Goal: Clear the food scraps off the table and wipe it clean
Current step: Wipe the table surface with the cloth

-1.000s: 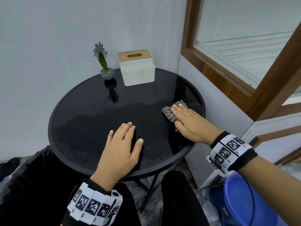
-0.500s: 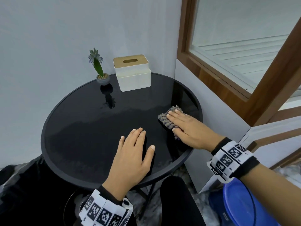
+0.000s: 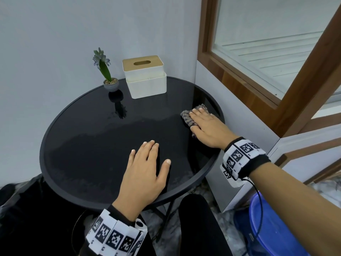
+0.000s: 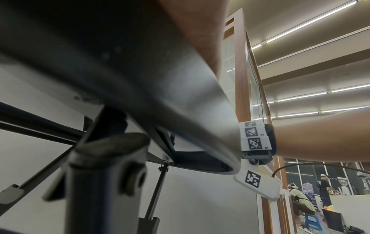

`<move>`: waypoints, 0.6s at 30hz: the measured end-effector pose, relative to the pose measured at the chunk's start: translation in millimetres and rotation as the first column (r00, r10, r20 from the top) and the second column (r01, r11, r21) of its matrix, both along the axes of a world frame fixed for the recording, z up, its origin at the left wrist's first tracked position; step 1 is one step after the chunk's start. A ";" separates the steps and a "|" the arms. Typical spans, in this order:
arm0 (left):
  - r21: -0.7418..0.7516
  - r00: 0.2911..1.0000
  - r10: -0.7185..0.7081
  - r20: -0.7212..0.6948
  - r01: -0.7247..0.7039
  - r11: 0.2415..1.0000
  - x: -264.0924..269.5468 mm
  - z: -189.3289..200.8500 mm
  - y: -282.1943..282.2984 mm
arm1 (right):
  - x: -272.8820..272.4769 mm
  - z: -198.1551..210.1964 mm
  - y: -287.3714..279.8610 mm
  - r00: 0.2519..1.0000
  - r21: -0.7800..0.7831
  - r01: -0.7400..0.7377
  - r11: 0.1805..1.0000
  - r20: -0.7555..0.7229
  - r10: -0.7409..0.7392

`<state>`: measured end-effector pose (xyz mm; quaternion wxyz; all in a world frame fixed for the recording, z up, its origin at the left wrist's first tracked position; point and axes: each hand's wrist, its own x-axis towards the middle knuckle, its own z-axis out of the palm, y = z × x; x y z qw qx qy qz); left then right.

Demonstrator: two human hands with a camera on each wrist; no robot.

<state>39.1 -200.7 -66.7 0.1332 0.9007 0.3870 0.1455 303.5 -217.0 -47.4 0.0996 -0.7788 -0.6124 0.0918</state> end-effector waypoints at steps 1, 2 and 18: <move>0.000 1.000 0.002 -0.001 -0.002 1.000 -0.5 0.3 0.1 | -2.9 0.3 -3.0 0.999 0.011 -0.032 0.999 -0.003 0.032; -0.002 1.000 0.004 0.002 -0.004 1.000 -1.1 0.5 0.2 | -5.9 -0.1 -8.0 0.998 0.025 -0.067 0.997 -0.006 0.067; -0.011 0.999 -0.003 0.038 0.003 1.000 -2.9 -1.0 1.2 | 17.7 2.4 -7.3 0.999 0.004 -0.030 1.000 0.043 0.030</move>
